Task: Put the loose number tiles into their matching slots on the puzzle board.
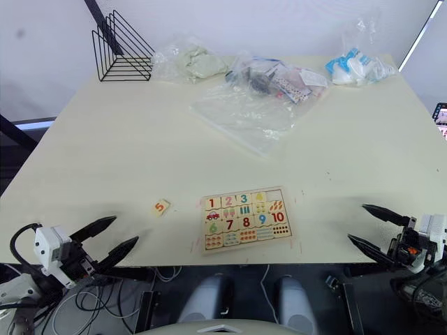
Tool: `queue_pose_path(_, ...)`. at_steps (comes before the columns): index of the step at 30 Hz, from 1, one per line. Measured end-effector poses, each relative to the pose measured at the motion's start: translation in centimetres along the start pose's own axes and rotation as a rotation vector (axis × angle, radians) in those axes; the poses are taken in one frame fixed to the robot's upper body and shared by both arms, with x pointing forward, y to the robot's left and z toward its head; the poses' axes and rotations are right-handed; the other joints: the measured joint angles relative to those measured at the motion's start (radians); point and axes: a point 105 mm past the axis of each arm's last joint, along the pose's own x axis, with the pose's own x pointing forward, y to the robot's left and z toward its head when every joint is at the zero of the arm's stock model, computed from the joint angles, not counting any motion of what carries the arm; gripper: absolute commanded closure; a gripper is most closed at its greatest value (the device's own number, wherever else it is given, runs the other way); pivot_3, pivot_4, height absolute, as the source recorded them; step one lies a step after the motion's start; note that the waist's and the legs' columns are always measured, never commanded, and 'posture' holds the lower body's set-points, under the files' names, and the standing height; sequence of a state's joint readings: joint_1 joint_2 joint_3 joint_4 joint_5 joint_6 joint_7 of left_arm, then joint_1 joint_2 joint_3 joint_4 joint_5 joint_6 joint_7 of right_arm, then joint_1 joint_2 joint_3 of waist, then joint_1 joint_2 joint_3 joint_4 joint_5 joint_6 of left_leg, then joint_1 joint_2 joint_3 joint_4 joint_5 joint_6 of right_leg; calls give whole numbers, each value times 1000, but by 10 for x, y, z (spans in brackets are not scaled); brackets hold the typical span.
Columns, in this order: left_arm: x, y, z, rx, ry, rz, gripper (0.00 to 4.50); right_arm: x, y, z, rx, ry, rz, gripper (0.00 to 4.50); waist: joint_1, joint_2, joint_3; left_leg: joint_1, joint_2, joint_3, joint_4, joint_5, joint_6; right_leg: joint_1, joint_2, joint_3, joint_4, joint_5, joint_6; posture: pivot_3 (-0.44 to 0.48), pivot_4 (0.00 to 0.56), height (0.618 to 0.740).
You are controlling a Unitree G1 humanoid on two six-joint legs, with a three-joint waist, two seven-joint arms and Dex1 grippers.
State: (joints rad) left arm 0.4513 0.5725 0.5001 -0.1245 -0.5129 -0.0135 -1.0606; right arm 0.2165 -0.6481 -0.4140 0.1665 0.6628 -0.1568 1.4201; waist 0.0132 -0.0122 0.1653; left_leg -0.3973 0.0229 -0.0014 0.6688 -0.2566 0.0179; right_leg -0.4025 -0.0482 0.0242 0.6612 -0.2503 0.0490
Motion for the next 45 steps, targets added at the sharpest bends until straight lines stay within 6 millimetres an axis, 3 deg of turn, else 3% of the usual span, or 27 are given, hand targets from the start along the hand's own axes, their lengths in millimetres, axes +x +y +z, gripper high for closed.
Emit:
queue_pose_path(13,5,7,8,33,-16,-16,45,-8,5,-10,-22,38,10,0,-2,0,0,0,0,0,0,0,0,0,0,0,0,0,0,0,150,740)
queue_pose_path(45,14,4,7,29,-20,-46,45,-9,3,-10,-57,28,10,0,-1,0,0,0,0,0,0,0,0,0,0,0,0,0,0,0,150,740)
